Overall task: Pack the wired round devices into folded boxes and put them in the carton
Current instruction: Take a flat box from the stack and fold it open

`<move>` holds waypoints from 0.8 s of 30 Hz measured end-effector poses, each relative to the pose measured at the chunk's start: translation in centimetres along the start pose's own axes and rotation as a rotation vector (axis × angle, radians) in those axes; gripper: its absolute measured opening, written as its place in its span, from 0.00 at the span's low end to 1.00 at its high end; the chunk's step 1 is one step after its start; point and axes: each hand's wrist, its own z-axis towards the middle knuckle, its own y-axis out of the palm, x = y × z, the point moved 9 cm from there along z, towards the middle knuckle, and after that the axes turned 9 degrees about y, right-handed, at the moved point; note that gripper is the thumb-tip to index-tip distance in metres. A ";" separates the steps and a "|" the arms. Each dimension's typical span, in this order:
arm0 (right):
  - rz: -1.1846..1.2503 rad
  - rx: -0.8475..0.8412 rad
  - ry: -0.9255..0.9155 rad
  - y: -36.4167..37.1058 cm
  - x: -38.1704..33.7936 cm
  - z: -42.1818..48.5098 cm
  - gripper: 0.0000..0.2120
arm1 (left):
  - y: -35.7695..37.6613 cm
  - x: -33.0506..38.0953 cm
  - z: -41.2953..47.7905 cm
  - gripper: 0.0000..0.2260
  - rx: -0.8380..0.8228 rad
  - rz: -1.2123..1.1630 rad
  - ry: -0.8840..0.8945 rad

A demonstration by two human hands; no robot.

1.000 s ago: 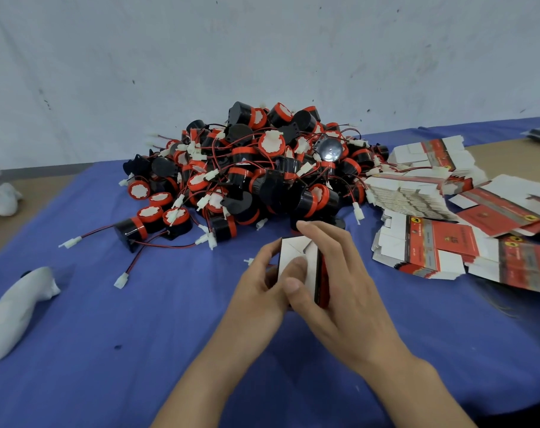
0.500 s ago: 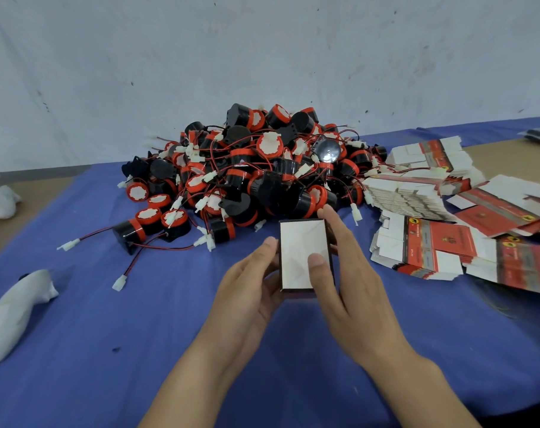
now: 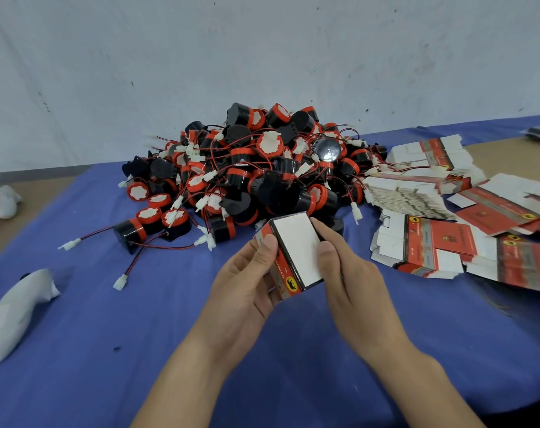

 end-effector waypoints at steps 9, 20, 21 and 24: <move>0.025 -0.022 0.034 0.2 0.5 0.0 0.24 | -0.3 0.1 0.0 0.17 0.041 -0.001 -0.005; 0.545 -0.291 0.139 1.9 -0.4 -0.1 0.15 | 0.4 1.0 -0.2 0.13 0.030 0.112 0.058; 0.545 -0.294 0.143 1.9 -0.4 -0.1 0.15 | 0.5 1.0 -0.2 0.14 0.027 0.110 0.057; 0.543 -0.306 0.160 2.0 -0.3 -0.1 0.16 | 0.7 1.1 -0.2 0.16 0.004 0.053 0.037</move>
